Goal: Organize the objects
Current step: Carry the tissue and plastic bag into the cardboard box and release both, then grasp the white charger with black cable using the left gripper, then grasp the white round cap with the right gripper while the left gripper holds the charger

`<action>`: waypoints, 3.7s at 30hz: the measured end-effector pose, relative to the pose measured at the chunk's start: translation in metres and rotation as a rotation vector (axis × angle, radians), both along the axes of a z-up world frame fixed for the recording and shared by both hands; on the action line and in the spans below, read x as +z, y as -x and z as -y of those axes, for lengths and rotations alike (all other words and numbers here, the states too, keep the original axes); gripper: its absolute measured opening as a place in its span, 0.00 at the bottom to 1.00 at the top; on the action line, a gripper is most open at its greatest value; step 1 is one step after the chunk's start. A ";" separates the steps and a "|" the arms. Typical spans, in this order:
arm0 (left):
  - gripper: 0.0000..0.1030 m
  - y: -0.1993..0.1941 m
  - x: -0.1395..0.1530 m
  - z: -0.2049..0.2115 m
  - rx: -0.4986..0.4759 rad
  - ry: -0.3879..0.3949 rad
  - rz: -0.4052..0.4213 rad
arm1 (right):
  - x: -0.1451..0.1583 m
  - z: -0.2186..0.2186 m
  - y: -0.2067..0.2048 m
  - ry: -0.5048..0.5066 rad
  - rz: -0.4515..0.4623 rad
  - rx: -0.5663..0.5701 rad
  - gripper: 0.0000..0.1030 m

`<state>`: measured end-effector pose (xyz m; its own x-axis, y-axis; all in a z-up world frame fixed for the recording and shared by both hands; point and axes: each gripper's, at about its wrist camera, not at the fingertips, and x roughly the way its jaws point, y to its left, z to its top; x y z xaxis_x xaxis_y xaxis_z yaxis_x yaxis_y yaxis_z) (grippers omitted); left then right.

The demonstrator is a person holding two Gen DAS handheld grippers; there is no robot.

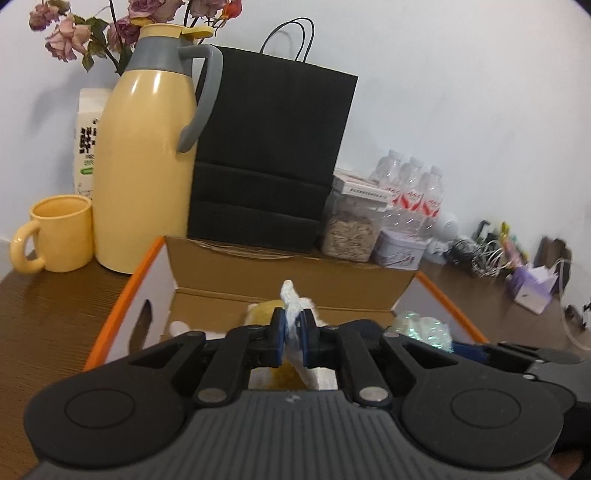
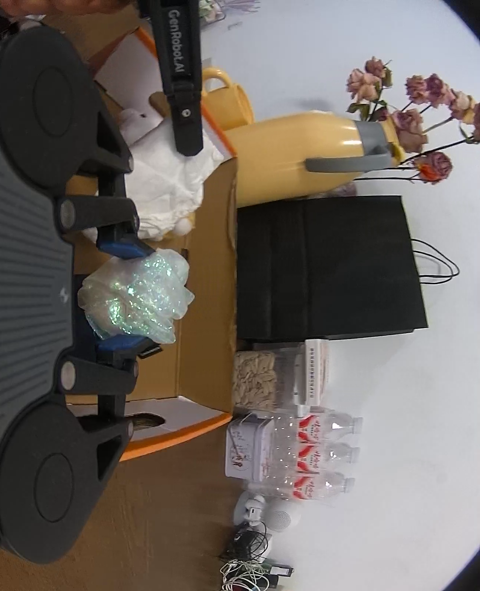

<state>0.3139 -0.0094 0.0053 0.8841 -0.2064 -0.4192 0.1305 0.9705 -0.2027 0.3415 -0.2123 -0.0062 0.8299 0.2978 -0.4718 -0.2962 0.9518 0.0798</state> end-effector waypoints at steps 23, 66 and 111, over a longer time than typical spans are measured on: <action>1.00 0.025 0.025 0.000 0.202 -0.114 0.116 | 0.014 0.007 0.018 0.006 0.079 -0.044 0.98; 1.00 0.225 -0.029 -0.050 0.150 -0.203 -0.163 | -0.002 0.023 0.225 0.079 0.000 0.125 1.00; 0.31 0.262 -0.043 0.012 -0.225 -0.250 -0.059 | -0.018 0.017 0.234 -0.122 -0.093 0.277 0.61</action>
